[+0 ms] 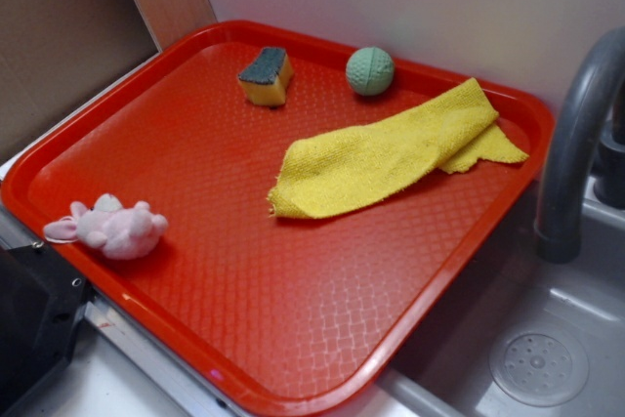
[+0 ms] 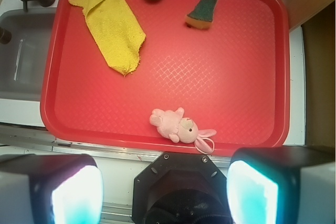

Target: Grab the pink bunny.

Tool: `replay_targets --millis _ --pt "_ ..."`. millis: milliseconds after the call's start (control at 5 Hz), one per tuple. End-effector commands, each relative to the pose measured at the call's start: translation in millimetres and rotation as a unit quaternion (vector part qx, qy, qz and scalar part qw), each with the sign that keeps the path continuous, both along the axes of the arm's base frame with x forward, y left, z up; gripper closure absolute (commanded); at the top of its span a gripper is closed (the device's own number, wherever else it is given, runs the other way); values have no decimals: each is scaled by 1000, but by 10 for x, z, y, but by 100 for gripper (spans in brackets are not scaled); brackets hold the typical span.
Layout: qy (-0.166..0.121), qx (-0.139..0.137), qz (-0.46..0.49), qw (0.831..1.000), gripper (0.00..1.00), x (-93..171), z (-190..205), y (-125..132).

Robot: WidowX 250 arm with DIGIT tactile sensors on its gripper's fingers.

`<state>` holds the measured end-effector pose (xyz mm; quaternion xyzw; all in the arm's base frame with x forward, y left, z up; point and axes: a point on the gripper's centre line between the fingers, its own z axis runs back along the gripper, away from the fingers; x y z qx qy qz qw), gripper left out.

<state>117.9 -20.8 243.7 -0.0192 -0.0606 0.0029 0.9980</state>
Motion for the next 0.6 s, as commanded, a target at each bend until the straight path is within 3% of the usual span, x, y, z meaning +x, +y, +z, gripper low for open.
replay_targets --millis 0,200,400 --pt "0 0 0 1000 0 0 0 0" --pt "36 35 -80 996 0 345 -500 190" --pt "27 16 -141 989 0 473 -945 287"
